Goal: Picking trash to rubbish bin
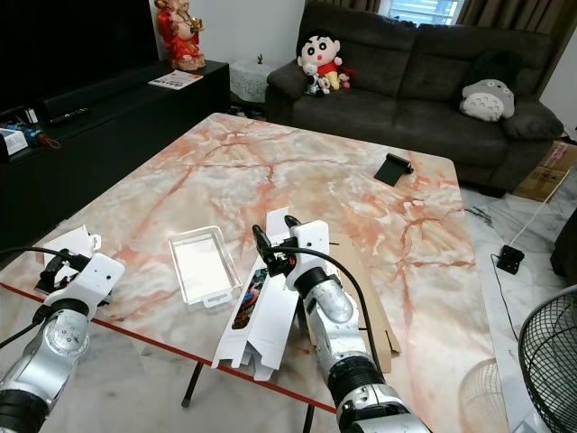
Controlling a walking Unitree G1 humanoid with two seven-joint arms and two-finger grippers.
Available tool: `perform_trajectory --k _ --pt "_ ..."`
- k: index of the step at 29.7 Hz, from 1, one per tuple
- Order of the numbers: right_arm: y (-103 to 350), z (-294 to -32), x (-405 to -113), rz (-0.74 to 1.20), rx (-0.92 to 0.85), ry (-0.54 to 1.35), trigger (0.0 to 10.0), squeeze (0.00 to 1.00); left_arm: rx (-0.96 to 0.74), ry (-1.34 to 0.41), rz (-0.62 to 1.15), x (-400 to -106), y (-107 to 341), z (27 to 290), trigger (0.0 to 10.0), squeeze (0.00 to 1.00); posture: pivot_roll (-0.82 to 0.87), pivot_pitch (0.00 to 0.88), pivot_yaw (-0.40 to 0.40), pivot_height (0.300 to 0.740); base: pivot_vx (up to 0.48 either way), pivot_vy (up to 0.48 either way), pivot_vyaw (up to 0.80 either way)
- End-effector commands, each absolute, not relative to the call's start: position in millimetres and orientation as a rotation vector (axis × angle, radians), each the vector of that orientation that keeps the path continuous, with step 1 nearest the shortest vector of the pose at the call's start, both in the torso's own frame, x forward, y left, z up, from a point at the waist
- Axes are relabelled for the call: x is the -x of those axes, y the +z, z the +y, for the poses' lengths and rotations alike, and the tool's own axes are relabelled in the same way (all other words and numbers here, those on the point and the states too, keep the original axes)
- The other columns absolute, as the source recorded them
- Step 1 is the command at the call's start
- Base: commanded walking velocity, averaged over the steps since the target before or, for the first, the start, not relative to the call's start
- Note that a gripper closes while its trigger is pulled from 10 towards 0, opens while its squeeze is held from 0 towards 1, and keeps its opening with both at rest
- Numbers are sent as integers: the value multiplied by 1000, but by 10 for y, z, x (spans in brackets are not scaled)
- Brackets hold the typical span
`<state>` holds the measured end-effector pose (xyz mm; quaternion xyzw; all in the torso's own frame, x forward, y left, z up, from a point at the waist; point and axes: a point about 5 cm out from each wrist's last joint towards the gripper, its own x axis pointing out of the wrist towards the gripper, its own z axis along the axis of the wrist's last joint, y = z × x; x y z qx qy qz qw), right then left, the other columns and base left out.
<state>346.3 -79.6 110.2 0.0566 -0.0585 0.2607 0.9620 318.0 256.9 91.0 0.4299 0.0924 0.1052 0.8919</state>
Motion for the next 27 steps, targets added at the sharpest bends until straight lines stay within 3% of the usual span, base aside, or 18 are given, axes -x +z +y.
perform_trajectory --k 1,27 --pt "1129 -794 -3476 -125 -113 530 10000 0 -911 193 203 -3211 924 2572 10000 0 64 0 -68 740 0 0 0" --pt "1133 -843 -3482 -125 -108 520 10000 0 -882 267 223 -3417 1038 2727 10000 0 50 3 -85 740 0 0 0"
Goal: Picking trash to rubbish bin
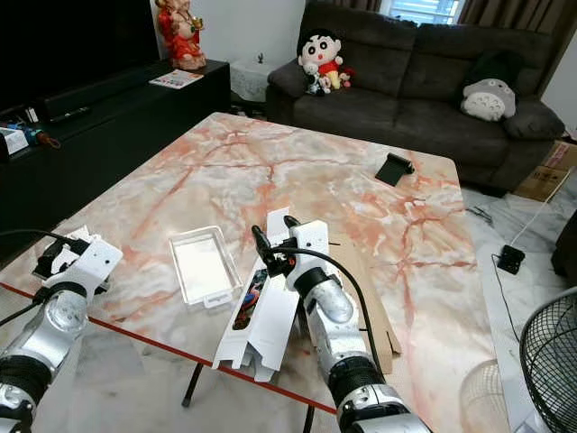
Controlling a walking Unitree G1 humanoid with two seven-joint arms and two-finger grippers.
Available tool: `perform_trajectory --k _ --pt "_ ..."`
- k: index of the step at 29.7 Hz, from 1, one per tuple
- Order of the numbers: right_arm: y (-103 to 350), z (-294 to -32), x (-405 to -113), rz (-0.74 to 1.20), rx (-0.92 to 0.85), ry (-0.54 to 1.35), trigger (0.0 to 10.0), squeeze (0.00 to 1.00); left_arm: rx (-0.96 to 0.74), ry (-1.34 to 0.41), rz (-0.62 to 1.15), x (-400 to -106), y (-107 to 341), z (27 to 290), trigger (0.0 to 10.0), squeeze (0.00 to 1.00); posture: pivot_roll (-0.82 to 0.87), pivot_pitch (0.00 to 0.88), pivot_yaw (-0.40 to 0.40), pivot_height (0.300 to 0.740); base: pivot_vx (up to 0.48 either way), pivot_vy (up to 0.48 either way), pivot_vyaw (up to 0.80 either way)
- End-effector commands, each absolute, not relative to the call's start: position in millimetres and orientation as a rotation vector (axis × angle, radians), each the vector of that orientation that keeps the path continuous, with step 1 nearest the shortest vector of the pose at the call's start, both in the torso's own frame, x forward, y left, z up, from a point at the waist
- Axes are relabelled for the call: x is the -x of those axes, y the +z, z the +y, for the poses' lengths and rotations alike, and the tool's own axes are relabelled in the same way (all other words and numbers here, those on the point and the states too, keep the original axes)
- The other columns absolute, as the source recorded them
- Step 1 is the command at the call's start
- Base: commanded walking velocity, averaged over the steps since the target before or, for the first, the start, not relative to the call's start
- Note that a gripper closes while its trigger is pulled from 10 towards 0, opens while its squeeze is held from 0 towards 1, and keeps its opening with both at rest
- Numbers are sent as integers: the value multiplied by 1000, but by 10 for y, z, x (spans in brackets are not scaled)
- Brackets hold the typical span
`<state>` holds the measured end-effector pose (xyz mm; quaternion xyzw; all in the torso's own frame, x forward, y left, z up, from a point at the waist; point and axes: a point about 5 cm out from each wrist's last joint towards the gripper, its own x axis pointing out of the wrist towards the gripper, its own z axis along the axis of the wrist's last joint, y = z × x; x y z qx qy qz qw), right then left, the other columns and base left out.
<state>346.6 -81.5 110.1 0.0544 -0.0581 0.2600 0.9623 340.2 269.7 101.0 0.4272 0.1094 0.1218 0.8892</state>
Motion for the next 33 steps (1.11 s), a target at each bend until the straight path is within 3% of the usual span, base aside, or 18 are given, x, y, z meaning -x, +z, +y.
perform_trajectory --k 1,33 --pt "1133 -844 -3483 -125 -108 520 10000 0 -883 269 225 -3417 1037 2734 10000 0 50 4 -86 740 0 0 0" --pt "1060 -872 -3407 -113 -104 525 10000 0 -682 278 168 -3484 1045 2670 10000 0 18 49 -91 740 0 0 0"
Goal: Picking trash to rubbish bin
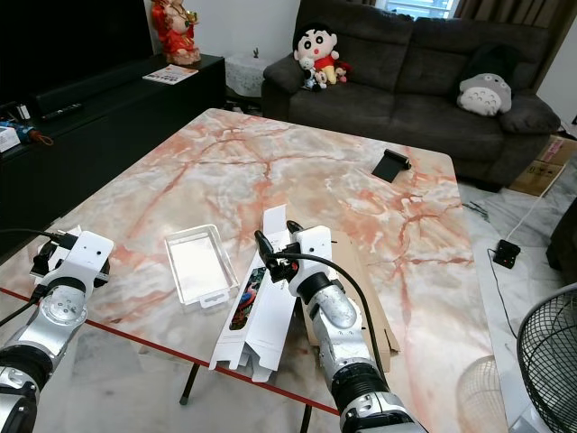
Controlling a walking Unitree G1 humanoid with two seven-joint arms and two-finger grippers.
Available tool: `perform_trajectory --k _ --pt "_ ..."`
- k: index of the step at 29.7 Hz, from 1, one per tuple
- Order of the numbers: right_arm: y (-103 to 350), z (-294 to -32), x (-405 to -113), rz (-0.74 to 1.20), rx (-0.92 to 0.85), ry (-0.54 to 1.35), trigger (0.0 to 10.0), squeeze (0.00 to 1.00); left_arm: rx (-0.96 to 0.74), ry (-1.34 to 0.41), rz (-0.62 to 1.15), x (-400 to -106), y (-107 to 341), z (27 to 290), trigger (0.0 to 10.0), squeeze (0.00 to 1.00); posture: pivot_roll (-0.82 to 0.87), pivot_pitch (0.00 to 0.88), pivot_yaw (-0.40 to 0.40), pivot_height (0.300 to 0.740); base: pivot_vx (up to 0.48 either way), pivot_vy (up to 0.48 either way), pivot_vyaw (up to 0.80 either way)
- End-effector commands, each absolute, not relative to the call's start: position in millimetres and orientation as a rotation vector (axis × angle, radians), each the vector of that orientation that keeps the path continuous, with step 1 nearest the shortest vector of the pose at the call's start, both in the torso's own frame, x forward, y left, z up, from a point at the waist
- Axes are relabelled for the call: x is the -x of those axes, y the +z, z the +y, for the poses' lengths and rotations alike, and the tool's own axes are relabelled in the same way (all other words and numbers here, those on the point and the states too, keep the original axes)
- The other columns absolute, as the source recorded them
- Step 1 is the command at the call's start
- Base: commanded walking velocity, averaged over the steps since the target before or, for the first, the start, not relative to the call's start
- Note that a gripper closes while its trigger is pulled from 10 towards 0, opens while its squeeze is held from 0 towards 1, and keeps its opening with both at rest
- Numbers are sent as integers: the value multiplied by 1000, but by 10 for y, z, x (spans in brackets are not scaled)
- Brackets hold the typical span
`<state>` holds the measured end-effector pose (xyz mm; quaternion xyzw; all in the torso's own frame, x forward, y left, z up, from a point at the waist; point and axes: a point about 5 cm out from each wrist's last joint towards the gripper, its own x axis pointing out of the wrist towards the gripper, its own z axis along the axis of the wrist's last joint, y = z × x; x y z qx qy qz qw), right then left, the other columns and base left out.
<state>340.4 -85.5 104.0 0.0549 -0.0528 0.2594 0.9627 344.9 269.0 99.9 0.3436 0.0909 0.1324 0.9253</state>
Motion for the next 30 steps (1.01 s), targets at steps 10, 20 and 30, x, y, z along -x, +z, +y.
perform_trajectory --k 10,20,30 --pt "1037 -883 -3379 -105 -105 526 10000 0 -690 337 189 -3431 1030 2799 10000 0 20 61 -96 740 0 0 0" --pt "1049 -873 -3384 -105 -104 530 10000 0 -678 348 222 -3333 901 2832 10000 0 22 59 -99 740 0 0 0" --pt "1058 -866 -3393 -103 -101 534 10000 0 -662 334 236 -3289 806 2774 2510 0 28 59 -102 740 0 0 0"
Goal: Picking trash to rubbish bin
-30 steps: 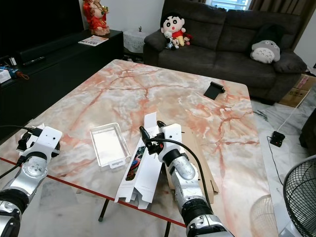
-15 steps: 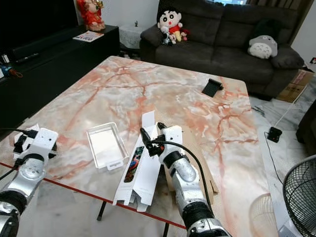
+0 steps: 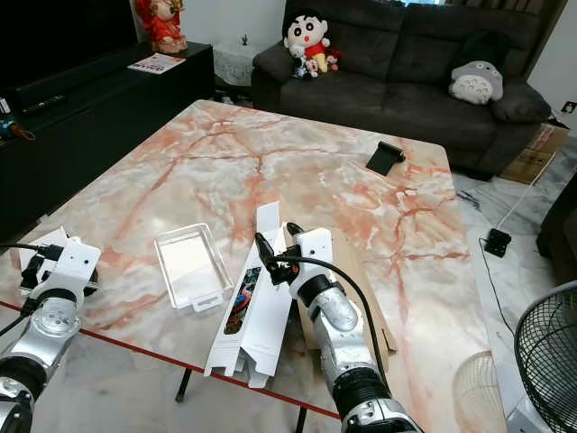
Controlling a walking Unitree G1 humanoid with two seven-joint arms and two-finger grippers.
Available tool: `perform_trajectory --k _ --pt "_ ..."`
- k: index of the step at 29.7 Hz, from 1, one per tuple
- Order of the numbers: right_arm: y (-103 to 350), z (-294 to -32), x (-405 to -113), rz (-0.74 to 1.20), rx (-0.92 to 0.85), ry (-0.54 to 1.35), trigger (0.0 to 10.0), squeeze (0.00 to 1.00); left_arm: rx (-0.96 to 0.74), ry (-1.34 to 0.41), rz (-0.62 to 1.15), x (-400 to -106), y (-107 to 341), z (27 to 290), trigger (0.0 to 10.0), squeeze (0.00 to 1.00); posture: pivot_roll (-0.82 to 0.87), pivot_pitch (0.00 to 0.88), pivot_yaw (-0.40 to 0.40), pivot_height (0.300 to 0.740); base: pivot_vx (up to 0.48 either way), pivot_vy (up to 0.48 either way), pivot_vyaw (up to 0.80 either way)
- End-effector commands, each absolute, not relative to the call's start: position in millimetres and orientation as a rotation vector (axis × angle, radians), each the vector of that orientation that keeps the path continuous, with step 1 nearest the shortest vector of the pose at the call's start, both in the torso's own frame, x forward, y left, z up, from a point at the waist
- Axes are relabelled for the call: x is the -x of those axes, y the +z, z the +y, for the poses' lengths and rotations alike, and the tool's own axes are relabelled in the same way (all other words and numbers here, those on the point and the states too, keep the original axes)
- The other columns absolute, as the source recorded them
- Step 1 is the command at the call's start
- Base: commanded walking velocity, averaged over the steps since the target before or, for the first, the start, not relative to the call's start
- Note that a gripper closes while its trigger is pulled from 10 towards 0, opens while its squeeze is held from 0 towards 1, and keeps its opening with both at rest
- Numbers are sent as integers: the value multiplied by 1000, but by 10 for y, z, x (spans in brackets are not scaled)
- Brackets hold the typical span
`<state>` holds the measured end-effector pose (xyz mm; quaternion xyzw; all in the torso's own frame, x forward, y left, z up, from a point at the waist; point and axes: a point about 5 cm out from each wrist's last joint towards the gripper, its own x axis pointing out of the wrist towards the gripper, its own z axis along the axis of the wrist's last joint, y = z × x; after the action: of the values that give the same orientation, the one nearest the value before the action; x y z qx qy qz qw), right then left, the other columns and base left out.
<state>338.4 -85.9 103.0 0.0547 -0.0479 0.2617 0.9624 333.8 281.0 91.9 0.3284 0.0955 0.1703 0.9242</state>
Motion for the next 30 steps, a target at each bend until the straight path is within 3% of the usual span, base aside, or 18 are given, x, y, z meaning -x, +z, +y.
perform_trajectory --k 1,2,4,5,6,7,14,23,25,26,28,29,30 --pt "1059 -864 -3394 -102 -102 534 10000 0 -657 332 238 -3283 792 2764 2667 0 28 58 -101 740 0 0 0" --pt "1059 -863 -3395 -102 -102 534 10000 0 -655 331 239 -3280 786 2761 2667 0 28 58 -101 740 0 0 0" --pt "1059 -858 -3395 -102 -103 534 10000 0 -651 329 241 -3265 760 2745 4588 0 29 57 -99 740 0 0 0" --pt "1059 -857 -3395 -102 -103 534 10000 0 -651 329 241 -3262 757 2743 4588 0 29 57 -99 740 0 0 0" --pt "1058 -856 -3394 -102 -104 534 10000 0 -649 329 240 -3256 749 2739 8471 0 29 57 -99 740 0 0 0" --pt "1057 -854 -3394 -102 -104 533 10000 0 -642 329 242 -3248 737 2736 9176 0 32 56 -97 740 0 0 0" --pt "1058 -849 -3395 -102 -106 533 10000 0 -627 335 242 -3196 689 2736 9961 0 34 57 -96 740 0 0 0" --pt "1063 -831 -3395 -104 -109 537 10000 0 -622 384 241 -3077 628 2803 9961 0 41 57 -94 740 0 0 0" --pt "1065 -827 -3395 -105 -110 537 10000 0 -625 401 246 -3057 622 2827 9216 0 41 57 -94 740 0 0 0" --pt "1066 -827 -3397 -105 -110 537 10000 0 -629 412 250 -3046 621 2846 6863 0 42 56 -95 740 0 0 0" --pt "1067 -827 -3398 -105 -110 537 10000 0 -631 420 252 -3039 621 2858 6863 0 42 56 -95 740 0 0 0" --pt "1067 -827 -3399 -106 -110 537 10000 0 -629 432 251 -3029 627 2879 3686 0 42 56 -95 740 0 0 0" --pt "1067 -827 -3399 -106 -110 537 10000 0 -629 432 251 -3029 627 2879 3686 0 42 56 -95 740 0 0 0"
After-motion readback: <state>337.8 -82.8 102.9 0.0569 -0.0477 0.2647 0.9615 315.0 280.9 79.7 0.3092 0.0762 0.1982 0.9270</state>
